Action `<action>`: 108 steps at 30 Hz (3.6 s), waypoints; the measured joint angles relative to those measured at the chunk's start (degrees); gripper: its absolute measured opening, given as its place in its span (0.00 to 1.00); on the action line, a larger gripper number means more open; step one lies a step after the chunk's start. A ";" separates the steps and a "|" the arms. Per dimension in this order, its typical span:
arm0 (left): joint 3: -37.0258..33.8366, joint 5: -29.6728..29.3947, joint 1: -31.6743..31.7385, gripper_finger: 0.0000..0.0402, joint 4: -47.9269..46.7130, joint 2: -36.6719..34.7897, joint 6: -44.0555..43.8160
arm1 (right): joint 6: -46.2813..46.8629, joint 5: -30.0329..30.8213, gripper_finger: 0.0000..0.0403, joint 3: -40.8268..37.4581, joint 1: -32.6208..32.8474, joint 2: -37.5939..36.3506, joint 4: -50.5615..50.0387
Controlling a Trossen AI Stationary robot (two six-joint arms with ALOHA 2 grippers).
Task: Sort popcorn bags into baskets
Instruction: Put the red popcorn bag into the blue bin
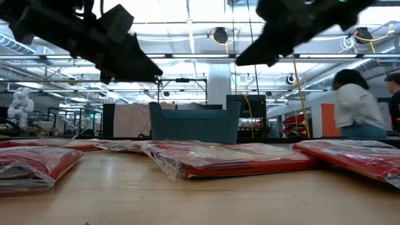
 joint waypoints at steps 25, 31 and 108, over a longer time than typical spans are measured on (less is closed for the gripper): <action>10.90 9.97 -1.44 0.50 -38.60 0.11 -19.63 | -4.43 3.99 0.19 -11.67 7.17 0.76 15.52; 9.21 10.00 -1.91 0.67 -31.60 2.92 -15.49 | -4.87 3.99 0.19 -13.06 7.17 0.76 15.99; 16.06 9.60 2.86 0.00 -41.92 7.46 20.54 | 11.00 4.23 0.19 -16.03 7.17 8.53 39.19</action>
